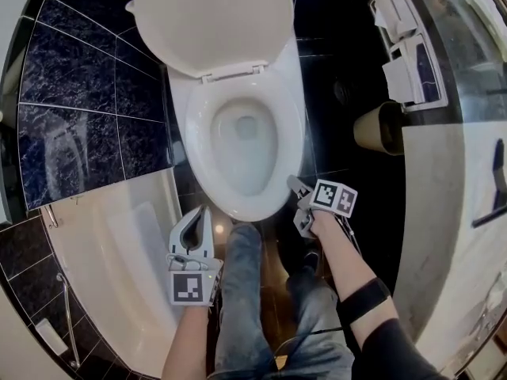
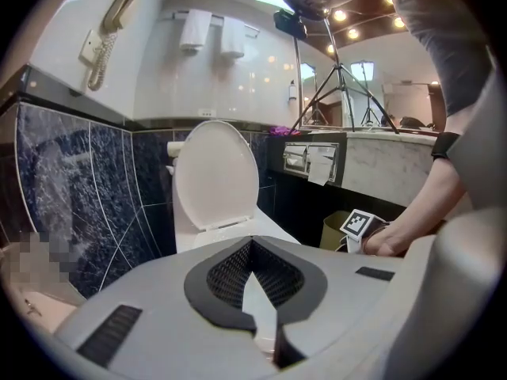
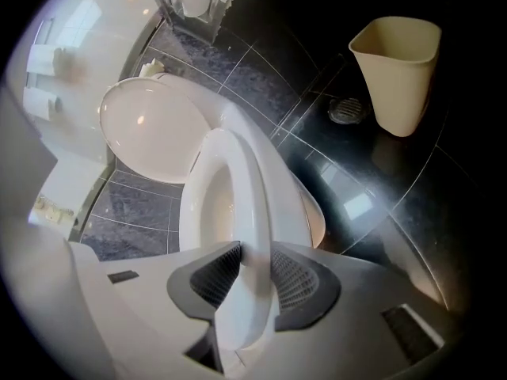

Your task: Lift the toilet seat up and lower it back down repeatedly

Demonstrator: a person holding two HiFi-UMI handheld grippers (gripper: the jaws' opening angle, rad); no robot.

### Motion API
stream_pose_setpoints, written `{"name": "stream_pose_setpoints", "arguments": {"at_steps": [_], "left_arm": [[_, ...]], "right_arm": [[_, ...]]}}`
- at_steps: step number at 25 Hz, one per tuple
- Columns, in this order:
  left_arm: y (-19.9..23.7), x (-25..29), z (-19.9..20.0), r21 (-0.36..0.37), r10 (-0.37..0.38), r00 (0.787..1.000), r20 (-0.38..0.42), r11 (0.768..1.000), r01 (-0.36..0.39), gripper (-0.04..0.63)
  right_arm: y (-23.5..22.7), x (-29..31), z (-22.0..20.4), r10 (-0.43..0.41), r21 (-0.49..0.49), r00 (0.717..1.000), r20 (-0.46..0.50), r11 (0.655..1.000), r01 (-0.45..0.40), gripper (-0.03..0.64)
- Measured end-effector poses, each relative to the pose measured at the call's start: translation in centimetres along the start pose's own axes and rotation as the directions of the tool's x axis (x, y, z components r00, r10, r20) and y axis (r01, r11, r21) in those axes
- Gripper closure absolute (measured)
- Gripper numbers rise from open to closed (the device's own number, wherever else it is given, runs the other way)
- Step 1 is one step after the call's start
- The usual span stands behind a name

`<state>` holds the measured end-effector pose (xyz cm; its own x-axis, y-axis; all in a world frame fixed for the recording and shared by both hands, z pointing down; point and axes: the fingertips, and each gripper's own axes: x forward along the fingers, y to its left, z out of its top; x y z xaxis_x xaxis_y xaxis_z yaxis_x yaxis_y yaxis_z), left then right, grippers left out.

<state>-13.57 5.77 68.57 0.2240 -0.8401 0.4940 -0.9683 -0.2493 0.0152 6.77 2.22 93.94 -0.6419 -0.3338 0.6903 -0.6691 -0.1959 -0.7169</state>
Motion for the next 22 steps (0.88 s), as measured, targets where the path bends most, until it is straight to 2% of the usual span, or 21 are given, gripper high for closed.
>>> {"name": "stream_pose_setpoints", "arguments": {"at_steps": [6,17,22], "left_arm": [[0.1,0.4,-1.6,-0.016,-0.008,1.000,-0.018,1.000,0.008,0.604],[-1.0,-0.4,-2.9,-0.040,-0.028,0.999,-0.027,0.999,0.027,0.604],[-2.1,-1.9,-5.0,-0.044,-0.052,0.994,-0.093,0.998,0.048,0.604]], "right_arm": [[0.0,0.1,-0.1,0.014,0.014,1.000,-0.012,1.000,-0.014,0.495],[1.2,-1.6,0.3,-0.018,0.029,1.000,-0.015,0.999,0.018,0.510],[3.8,-3.9,0.9,0.001,0.021,1.000,-0.028,1.000,-0.001,0.518]]}}
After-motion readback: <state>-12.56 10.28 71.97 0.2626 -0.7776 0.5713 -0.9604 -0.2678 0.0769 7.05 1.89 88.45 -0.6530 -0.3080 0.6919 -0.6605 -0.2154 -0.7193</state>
